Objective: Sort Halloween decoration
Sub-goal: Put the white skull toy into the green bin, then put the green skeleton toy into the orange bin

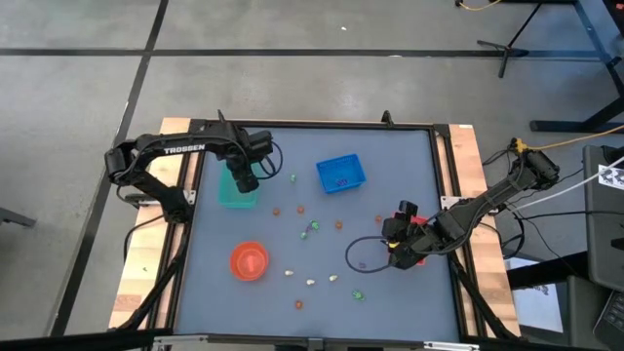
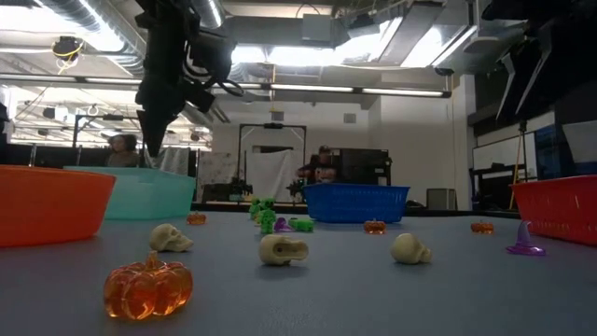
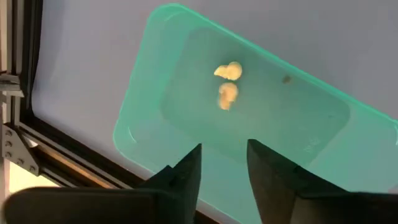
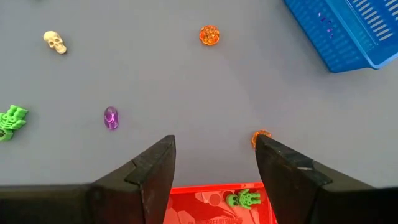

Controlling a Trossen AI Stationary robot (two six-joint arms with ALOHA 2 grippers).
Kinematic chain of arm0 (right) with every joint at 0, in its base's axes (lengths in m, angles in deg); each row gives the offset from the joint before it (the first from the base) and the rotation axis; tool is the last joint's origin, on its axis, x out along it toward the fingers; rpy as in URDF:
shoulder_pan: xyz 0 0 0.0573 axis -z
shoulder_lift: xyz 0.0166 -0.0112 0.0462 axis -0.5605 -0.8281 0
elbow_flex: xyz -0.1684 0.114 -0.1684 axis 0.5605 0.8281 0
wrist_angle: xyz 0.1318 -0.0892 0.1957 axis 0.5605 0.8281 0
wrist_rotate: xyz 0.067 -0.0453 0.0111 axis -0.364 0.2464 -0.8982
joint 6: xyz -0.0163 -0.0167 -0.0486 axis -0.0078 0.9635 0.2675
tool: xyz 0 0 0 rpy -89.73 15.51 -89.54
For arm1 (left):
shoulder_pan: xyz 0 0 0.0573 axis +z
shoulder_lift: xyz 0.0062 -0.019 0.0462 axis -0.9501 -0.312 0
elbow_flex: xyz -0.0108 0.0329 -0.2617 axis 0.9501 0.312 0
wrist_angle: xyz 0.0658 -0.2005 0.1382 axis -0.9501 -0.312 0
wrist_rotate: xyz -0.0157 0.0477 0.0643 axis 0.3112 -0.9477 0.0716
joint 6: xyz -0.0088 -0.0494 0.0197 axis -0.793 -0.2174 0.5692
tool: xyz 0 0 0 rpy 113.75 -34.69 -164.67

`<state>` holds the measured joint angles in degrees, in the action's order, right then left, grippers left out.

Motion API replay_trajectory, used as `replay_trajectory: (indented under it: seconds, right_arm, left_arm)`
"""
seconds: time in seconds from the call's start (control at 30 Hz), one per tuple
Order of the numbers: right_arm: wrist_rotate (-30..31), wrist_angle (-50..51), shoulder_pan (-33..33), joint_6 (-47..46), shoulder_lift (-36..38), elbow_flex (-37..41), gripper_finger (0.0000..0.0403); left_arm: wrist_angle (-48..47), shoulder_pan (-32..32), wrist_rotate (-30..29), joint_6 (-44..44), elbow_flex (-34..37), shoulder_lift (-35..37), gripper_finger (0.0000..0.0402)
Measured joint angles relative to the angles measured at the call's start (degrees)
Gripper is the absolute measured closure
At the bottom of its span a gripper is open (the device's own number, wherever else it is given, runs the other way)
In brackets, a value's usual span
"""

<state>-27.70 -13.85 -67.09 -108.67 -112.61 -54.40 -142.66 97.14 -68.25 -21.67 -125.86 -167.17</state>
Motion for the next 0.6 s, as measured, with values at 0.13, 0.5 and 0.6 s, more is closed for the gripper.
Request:
replay_trajectory:
  seconds: [0.13, 0.5, 0.6]
  right_arm:
    - [0.02, 0.00, 0.00, 0.00, -0.02, 0.00, 0.0182]
    - [0.02, 0.00, 0.00, 0.00, -0.02, 0.00, 0.0182]
    - [0.02, 0.00, 0.00, 0.00, 0.00, 0.00, 0.0182]
  left_arm:
    - [1.17, 0.00, 0.20, -0.04, 0.00, -0.02, 0.0261]
    - [28.82, -1.27, 6.12, -0.48, -0.01, -0.04, 0.0254]
    - [36.80, -2.02, 6.11, -1.46, -0.04, -0.04, 0.0254]
